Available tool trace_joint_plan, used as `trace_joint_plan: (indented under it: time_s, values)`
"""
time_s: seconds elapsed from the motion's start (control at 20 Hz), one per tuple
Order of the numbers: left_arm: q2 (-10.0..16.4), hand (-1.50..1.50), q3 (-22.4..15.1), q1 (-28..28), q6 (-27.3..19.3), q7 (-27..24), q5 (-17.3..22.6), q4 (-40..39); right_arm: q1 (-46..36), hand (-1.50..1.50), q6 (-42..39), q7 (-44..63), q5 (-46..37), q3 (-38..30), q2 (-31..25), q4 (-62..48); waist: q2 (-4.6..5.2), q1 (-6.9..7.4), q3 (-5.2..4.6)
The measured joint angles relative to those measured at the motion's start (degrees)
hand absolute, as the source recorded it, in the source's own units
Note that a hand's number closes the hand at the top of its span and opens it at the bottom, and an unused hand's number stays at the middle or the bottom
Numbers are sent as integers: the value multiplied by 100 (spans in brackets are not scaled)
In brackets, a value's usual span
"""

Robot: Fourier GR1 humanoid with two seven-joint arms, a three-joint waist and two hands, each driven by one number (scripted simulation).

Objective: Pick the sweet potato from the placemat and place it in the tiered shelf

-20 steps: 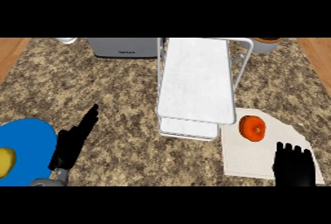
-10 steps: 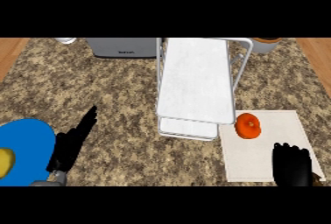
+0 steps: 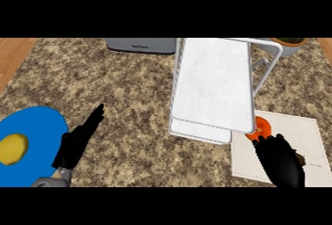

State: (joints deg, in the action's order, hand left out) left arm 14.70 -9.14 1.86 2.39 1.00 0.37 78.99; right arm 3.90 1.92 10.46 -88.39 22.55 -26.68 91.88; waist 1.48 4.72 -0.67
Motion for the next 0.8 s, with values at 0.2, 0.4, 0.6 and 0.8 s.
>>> trace_joint_plan:
  time_s: [0.2, 0.4, 0.6, 0.8]
  values:
    - [-54, 0, -88, 109, 27, 21, -37, -1, -409, 150, -143, -1405, 1069, 82, -208, 218, 45, 169, 35]
    - [-85, 0, -98, 155, 11, 71, -47, -36, -976, 150, -395, -2651, 2392, -303, -443, 398, 22, 128, 73]
    - [-109, 0, -106, 167, -9, 95, -60, -61, -1531, 150, -965, -3535, 3920, -915, -472, 350, 11, 65, 94]
    - [-115, 0, -78, 166, -41, 119, -68, -104, -2312, 150, -1895, -4163, 5406, -1696, -658, 43, -28, 5, 79]
